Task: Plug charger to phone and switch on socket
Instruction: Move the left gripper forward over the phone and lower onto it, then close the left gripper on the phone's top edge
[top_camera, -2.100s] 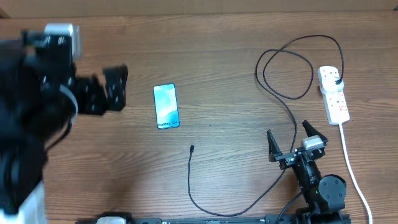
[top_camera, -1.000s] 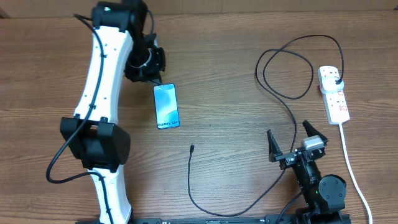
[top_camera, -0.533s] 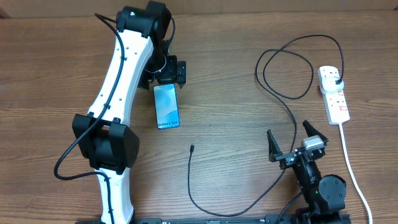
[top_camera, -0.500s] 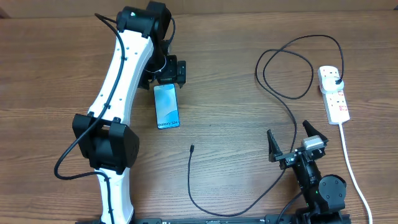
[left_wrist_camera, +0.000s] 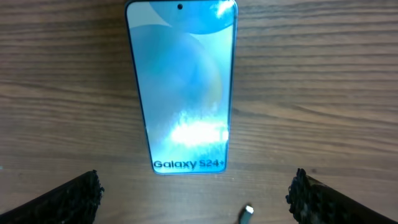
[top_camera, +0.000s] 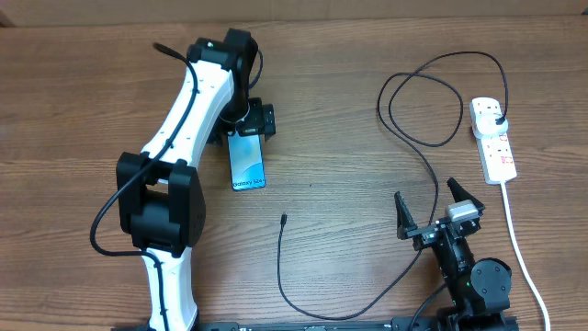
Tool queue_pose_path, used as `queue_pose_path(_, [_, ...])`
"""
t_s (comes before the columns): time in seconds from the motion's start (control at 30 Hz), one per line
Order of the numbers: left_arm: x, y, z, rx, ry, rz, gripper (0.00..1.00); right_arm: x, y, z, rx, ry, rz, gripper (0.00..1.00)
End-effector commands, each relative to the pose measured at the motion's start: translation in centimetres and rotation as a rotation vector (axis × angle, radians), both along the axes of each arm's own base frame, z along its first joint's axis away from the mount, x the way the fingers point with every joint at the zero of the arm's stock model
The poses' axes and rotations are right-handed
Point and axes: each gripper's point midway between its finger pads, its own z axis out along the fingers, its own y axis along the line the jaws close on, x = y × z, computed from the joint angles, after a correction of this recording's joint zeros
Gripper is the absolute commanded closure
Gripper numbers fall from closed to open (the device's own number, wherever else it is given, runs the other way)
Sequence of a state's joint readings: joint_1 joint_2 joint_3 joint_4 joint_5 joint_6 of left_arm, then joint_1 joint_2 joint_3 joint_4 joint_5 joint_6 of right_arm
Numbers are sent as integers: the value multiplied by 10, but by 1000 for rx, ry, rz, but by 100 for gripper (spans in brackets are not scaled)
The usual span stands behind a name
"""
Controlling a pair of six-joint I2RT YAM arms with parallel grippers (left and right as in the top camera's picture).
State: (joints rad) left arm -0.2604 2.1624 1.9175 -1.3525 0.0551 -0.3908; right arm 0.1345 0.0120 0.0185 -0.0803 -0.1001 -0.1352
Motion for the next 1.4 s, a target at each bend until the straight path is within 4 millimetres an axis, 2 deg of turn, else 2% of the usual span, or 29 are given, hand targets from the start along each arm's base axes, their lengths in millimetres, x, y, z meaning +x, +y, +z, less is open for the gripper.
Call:
queue_pose_path(0.0, [-6, 2, -24, 25, 34, 12, 0, 0, 0, -2, -4, -4, -1, 0])
queue_pose_path(0.23, [-8, 2, -57, 18, 20, 12, 1, 0, 0, -2, -4, -4, -1, 0])
queue_pose_path(0.67, [-10, 2, -91, 12, -13, 9, 0, 0, 0, -2, -4, -4, -1, 0])
queue_pose_path(1.13, [-7, 13, -96, 75, -36, 7, 1, 0, 0, -2, -4, -4, -1, 0])
queue_pose_path(1.37, [-14, 15, -101, 80, -16, 6, 1, 0, 0, -2, -4, -4, -1, 0])
